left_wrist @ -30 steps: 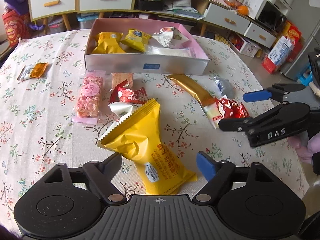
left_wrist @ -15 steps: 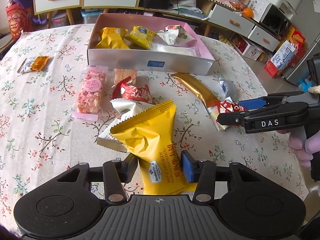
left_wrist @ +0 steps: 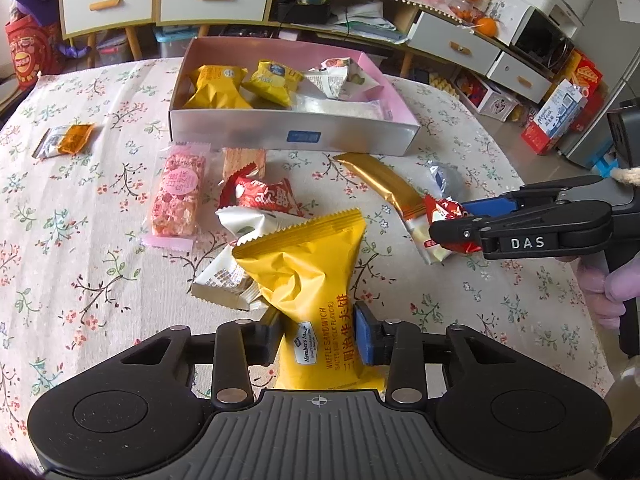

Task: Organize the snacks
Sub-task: 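Grasp large yellow biscuit packet with left tool while right tool grasps red candy, then carry both held snacks into the pink box and open both tools, then lift both tools away from the box toward remaining snacks, then grasp orange-and-white packet with left tool while right tool grasps gold bar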

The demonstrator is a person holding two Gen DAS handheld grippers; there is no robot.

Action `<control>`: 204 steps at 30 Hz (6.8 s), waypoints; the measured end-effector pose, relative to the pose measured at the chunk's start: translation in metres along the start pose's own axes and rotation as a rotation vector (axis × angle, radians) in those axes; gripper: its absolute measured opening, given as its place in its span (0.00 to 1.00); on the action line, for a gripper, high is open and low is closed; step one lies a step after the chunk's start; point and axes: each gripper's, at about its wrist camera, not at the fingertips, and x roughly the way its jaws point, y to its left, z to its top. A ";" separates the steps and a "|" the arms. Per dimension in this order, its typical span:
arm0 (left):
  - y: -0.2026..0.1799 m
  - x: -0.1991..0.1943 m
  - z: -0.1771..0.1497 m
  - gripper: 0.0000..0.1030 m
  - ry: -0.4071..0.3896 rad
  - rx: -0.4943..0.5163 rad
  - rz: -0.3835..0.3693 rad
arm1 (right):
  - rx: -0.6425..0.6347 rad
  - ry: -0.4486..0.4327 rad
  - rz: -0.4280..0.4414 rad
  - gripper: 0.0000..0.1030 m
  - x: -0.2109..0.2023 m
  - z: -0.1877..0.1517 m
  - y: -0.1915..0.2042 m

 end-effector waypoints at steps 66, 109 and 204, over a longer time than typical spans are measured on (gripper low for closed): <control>0.055 0.063 0.204 0.29 -0.140 -0.071 0.099 | 0.318 -0.235 -0.025 0.25 0.033 0.110 -0.014; 0.047 0.021 0.154 0.84 -0.147 0.057 0.153 | 0.311 -0.233 -0.111 0.90 -0.004 0.090 0.001; 0.172 0.063 0.085 0.45 -0.274 0.075 0.286 | -0.003 -0.083 -0.049 0.26 0.046 0.041 0.042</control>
